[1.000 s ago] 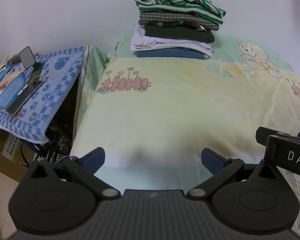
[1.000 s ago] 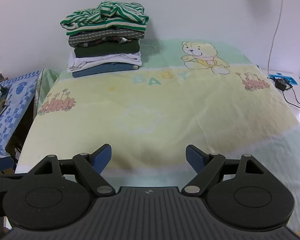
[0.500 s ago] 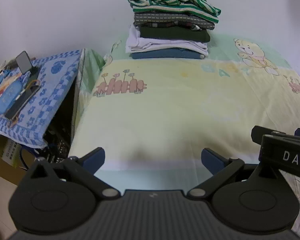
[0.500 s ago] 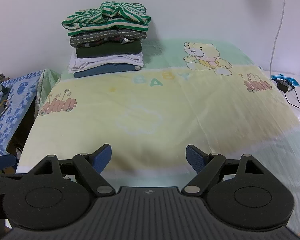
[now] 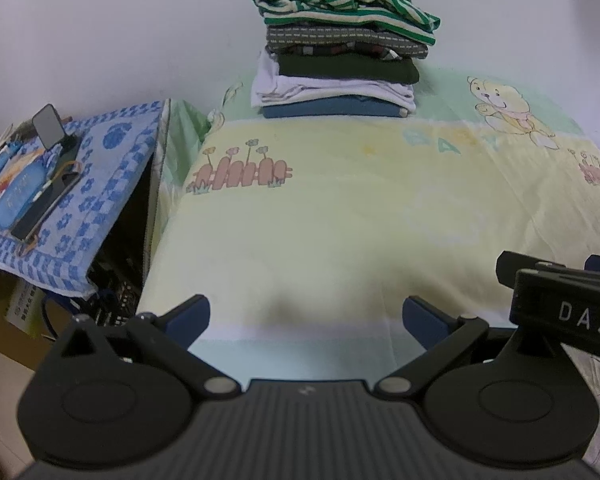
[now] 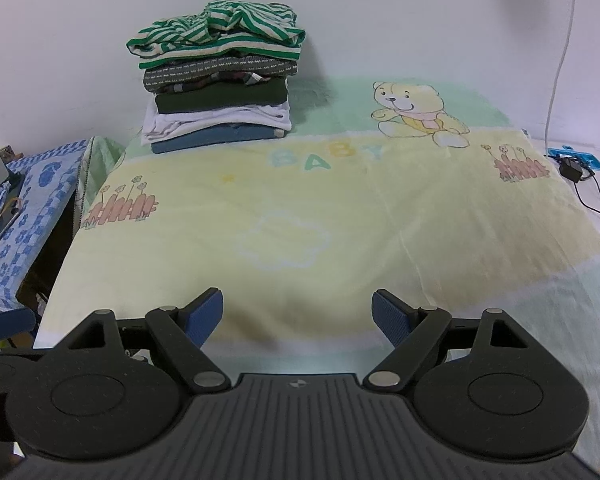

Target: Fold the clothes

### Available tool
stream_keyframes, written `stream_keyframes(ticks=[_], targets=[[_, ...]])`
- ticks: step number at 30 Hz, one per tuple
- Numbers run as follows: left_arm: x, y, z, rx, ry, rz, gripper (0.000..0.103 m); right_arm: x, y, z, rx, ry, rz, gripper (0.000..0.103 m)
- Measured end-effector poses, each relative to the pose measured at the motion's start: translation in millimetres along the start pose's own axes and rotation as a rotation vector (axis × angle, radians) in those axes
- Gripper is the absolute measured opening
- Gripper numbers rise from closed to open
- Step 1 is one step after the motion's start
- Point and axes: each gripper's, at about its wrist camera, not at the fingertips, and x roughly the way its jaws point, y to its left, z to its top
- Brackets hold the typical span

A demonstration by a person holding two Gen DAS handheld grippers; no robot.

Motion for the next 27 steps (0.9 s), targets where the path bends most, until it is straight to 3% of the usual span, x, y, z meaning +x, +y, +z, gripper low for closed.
stream_keyframes(ticks=[27], targets=[[-1.0,3.6,-10.3,-0.04,0.027,0.006,0.102,-2.8,1.9,-7.9,-0.01,-0.002,0.008,0.084]])
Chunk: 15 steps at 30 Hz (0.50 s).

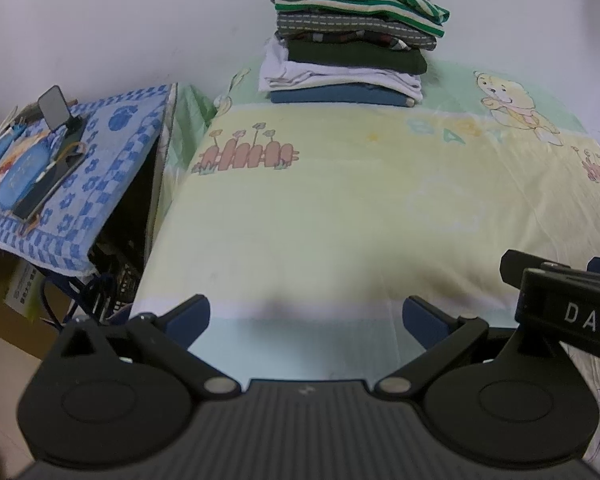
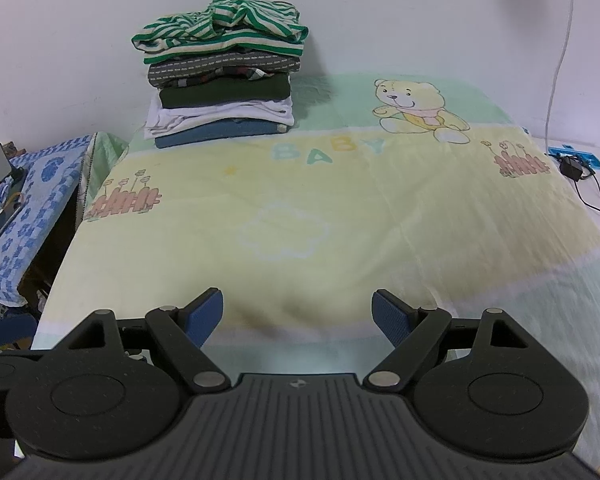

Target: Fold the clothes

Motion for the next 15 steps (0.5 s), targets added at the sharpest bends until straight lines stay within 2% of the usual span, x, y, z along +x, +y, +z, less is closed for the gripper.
stream_keyframes(ticks=[15], targets=[[-0.2,0.5,-4.7,0.01,0.009,-0.016,0.102,-0.9,3.1,-3.1,-0.004,0.006,-0.002,0.084]])
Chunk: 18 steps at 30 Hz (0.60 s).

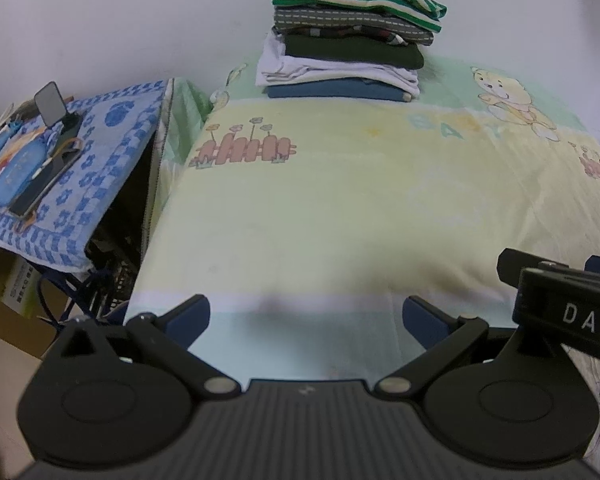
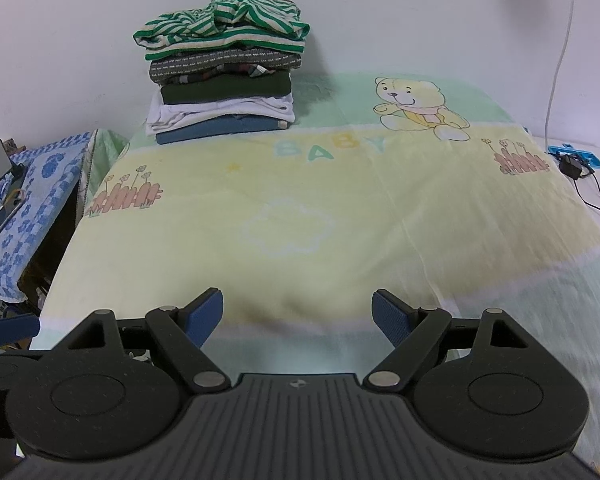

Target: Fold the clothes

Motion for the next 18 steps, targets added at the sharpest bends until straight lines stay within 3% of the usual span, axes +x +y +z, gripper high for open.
stream_keyframes(ticks=[18], targets=[[3.2,2.6,0.0,0.0,0.015,-0.008,0.102,3.7,3.1,-0.9,0.007,0.026,0.002,0.084]])
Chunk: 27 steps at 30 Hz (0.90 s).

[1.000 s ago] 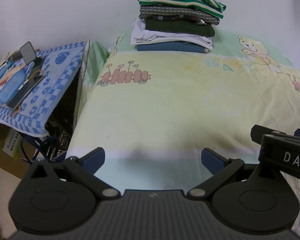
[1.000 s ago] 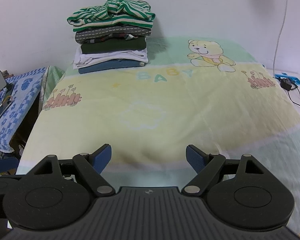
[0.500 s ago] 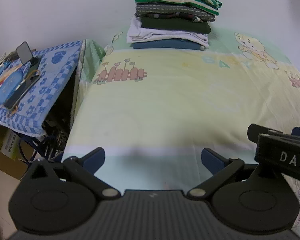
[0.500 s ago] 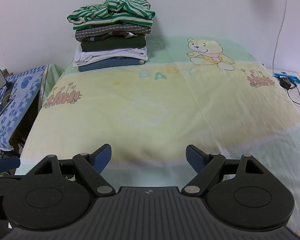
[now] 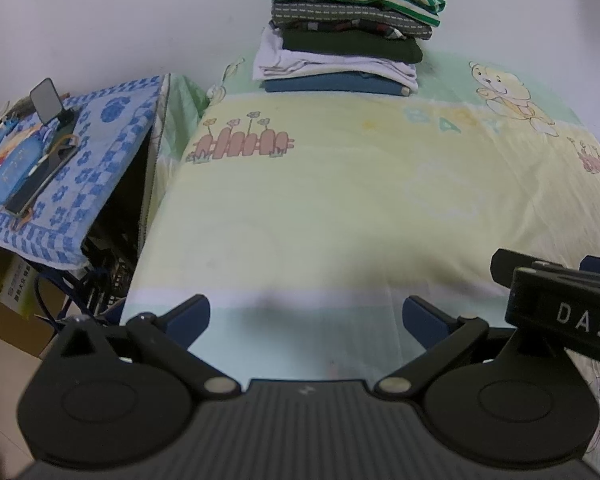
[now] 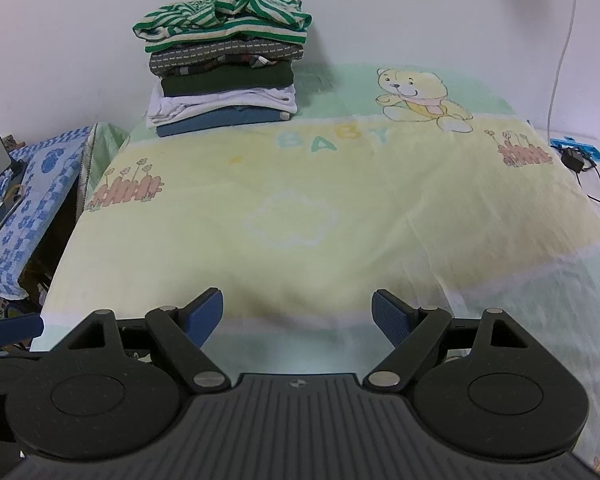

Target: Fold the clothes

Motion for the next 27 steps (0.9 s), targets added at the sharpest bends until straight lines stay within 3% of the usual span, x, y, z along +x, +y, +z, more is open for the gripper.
stream_keyframes(ticks=[27], targets=[[7,-7,4,0.03,0.002,-0.001,0.102,4,-12,2,0.011,0.004,-0.018,0.084]])
